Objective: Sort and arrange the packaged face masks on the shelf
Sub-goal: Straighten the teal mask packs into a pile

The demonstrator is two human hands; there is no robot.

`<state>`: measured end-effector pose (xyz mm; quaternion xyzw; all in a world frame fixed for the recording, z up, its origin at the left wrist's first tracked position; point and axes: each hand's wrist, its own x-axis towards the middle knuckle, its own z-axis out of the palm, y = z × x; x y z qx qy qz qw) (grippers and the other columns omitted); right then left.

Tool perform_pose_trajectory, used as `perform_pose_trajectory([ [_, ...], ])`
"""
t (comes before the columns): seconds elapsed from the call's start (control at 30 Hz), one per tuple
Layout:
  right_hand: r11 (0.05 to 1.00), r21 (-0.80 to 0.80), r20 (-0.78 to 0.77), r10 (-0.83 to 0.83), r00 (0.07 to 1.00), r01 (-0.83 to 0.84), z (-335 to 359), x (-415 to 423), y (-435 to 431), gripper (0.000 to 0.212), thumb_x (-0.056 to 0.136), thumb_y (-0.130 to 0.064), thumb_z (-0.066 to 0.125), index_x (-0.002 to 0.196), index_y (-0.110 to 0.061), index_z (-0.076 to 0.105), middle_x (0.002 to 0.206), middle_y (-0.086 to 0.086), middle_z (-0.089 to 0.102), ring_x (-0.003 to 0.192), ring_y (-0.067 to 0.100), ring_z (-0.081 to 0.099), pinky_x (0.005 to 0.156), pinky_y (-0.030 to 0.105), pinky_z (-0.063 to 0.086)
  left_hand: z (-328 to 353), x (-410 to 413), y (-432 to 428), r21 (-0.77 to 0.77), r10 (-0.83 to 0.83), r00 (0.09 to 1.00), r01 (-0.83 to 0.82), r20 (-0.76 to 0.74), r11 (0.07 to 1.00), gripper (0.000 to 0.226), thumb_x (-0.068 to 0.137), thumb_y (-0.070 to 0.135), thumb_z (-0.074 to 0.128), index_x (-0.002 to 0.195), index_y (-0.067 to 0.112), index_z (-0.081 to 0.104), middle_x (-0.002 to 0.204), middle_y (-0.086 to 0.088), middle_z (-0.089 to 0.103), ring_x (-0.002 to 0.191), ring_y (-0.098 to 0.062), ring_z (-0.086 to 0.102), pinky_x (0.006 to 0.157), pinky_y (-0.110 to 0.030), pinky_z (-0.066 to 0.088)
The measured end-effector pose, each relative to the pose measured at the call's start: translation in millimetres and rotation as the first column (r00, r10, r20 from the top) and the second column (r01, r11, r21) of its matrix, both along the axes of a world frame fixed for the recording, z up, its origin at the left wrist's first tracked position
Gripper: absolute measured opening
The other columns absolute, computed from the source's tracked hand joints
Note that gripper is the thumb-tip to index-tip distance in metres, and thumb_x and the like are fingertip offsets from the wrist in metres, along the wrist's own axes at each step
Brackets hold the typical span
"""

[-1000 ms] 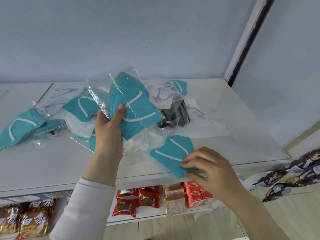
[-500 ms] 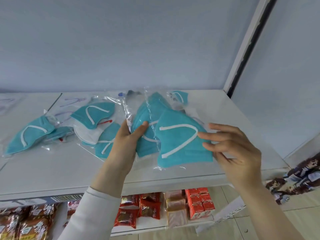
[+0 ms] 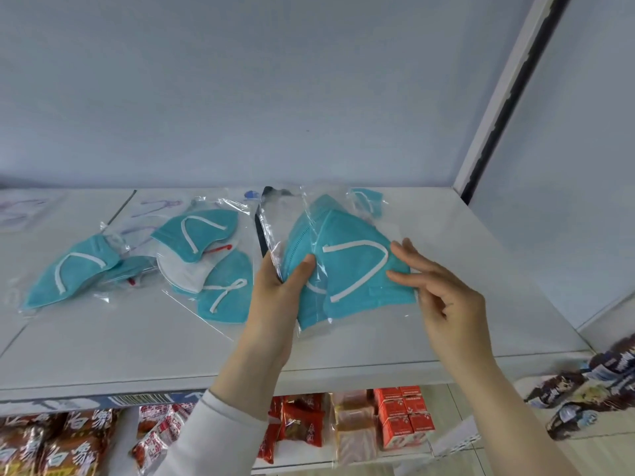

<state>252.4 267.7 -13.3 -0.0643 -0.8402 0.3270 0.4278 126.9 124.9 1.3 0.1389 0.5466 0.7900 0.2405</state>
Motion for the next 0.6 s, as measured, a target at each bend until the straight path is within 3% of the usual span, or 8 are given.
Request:
perform_pose_trajectory([
  [0.07, 0.876, -0.463, -0.067, 0.119, 0.991, -0.136, 2.5, 0.9, -10.5, 0.035, 0.094, -0.005, 0.048, 0.111, -0.027, 0.068, 0.127, -0.007, 0.061, 0.126, 0.011, 0.050, 0.098, 0.019, 0.044, -3.3, -0.2, 2.9, 0.005, 0.037, 0.999, -0.037, 0.020, 0.999, 0.016, 0.092, 0.014, 0.056, 0.105, 0.023, 0.058, 0.088, 0.008, 0.074, 0.082, -0.013, 0.071, 0.065, -0.026, 0.058],
  [0.13, 0.548, -0.790, -0.244, 0.130, 0.961, -0.275, 9.6, 0.6, -20.2, 0.029, 0.086, -0.020, 0.055, 0.110, -0.029, 0.069, 0.125, -0.003, 0.063, 0.120, 0.013, 0.055, 0.091, 0.023, 0.050, -5.9, -0.4, 5.3, -0.016, 0.081, 0.996, -0.080, 0.022, 0.997, 0.017, 0.091, 0.013, 0.057, 0.106, 0.021, 0.059, 0.094, 0.004, 0.073, 0.084, -0.015, 0.071, 0.068, -0.028, 0.058],
  [0.17, 0.452, -0.847, -0.269, 0.087, 0.959, -0.279, 11.5, -0.3, -23.5, 0.029, 0.079, -0.030, 0.059, 0.106, -0.031, 0.070, 0.125, -0.004, 0.063, 0.116, 0.011, 0.058, 0.087, 0.021, 0.052, -7.2, -0.1, 6.6, -0.028, 0.092, 0.996, -0.091, 0.019, 0.995, 0.018, 0.091, 0.013, 0.058, 0.107, 0.021, 0.059, 0.098, 0.000, 0.072, 0.087, -0.017, 0.071, 0.073, -0.031, 0.058],
  [0.27, 0.512, -0.854, -0.110, -0.011, 0.994, -0.089, 7.0, -7.9, -29.4, 0.041, 0.073, -0.024, 0.069, 0.112, -0.035, 0.059, 0.117, -0.017, 0.063, 0.105, -0.003, 0.060, 0.078, 0.010, 0.051, -8.5, 3.6, 11.1, -0.041, 0.079, 0.997, -0.078, 0.020, 0.996, 0.024, 0.090, 0.012, 0.058, 0.113, 0.019, 0.057, 0.107, -0.004, 0.070, 0.096, -0.023, 0.068, 0.083, -0.039, 0.056],
  [0.37, 0.496, -0.868, -0.123, -0.203, 0.971, -0.006, 12.4, -8.1, -18.8, 0.043, 0.076, -0.005, 0.069, 0.112, -0.024, 0.058, 0.093, -0.013, 0.072, 0.088, 0.001, 0.067, 0.074, 0.016, 0.054, -7.5, 5.2, 13.0, -0.032, 0.086, 0.996, -0.086, 0.013, 0.996, 0.023, 0.091, 0.012, 0.058, 0.112, 0.022, 0.057, 0.107, -0.003, 0.069, 0.095, -0.021, 0.068, 0.083, -0.038, 0.056],
  [0.47, 0.750, -0.626, -0.249, -0.449, 0.858, 0.211, 34.3, 4.3, -7.8, 0.028, 0.082, -0.004, 0.067, 0.098, -0.026, 0.064, 0.088, -0.022, 0.070, 0.086, -0.002, 0.066, 0.075, 0.015, 0.052, -7.1, 0.6, 12.1, 0.004, 0.108, 0.993, -0.108, 0.048, 0.994, 0.018, 0.090, 0.014, 0.059, 0.101, 0.028, 0.057, 0.099, 0.003, 0.070, 0.090, -0.016, 0.069, 0.078, -0.033, 0.057],
  [0.53, 0.908, -0.239, -0.288, -0.404, 0.868, 0.343, 39.0, 1.6, -14.0, 0.021, 0.085, -0.008, 0.065, 0.103, -0.020, 0.066, 0.104, -0.014, 0.069, 0.098, 0.002, 0.065, 0.085, 0.021, 0.052, -4.8, 1.8, 12.6, 0.023, 0.088, 0.994, -0.090, 0.067, 0.996, 0.019, 0.090, 0.014, 0.059, 0.103, 0.028, 0.057, 0.098, 0.004, 0.070, 0.090, -0.016, 0.069, 0.078, -0.033, 0.057],
  [0.6, 0.922, 0.174, -0.201, -0.311, 0.929, 0.346, 26.5, -12.2, -26.2, 0.021, 0.087, -0.017, 0.060, 0.107, -0.014, 0.068, 0.110, -0.003, 0.068, 0.106, 0.013, 0.064, 0.087, 0.027, 0.053, -1.9, 7.3, 14.9, 0.048, 0.049, 0.997, -0.052, 0.057, 0.997, 0.027, 0.088, 0.015, 0.059, 0.115, 0.021, 0.056, 0.107, -0.003, 0.070, 0.097, -0.021, 0.068, 0.083, -0.038, 0.055],
])
